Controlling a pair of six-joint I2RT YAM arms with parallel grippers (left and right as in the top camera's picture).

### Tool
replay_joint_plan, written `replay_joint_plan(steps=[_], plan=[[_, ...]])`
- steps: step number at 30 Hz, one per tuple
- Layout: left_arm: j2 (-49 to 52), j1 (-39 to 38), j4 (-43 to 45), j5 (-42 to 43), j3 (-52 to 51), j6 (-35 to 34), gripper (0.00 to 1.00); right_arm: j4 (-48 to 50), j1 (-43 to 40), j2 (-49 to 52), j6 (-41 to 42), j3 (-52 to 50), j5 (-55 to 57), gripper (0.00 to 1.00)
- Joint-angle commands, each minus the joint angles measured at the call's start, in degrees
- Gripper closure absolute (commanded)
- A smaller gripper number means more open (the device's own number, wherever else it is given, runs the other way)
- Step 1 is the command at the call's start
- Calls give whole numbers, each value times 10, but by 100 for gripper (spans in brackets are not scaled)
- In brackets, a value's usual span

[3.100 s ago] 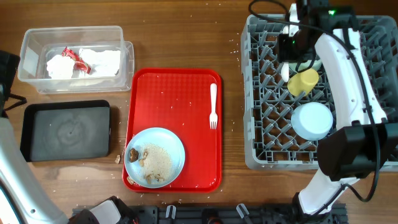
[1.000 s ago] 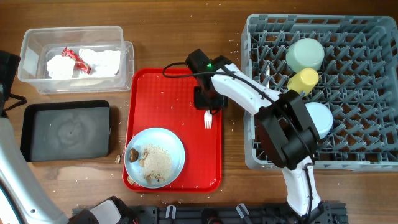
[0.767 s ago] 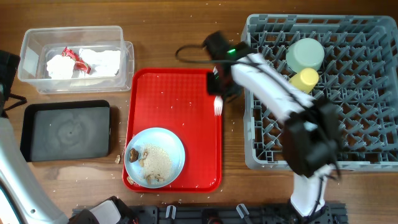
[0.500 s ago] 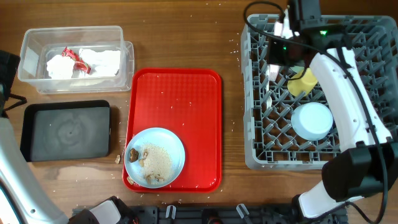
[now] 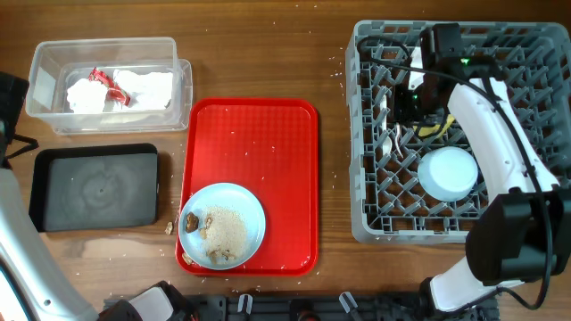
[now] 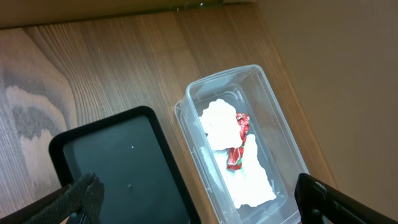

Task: Sort waste into correct bins and load items into the dishwasher rack
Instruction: 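Carry the white fork to the rack and insert it upright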

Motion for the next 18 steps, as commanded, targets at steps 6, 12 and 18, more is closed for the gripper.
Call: replay_joint_plan(steps=[6,12,18], plan=[[1,3,0,-1,1,-5,0,-1,63,-96,28,85,-223,1],[1,3,0,-1,1,-5,0,-2,14,-130,126,90,-115,0],[1,3,0,-1,1,-5,0,-42,-209,-164,187,94,-117,1]])
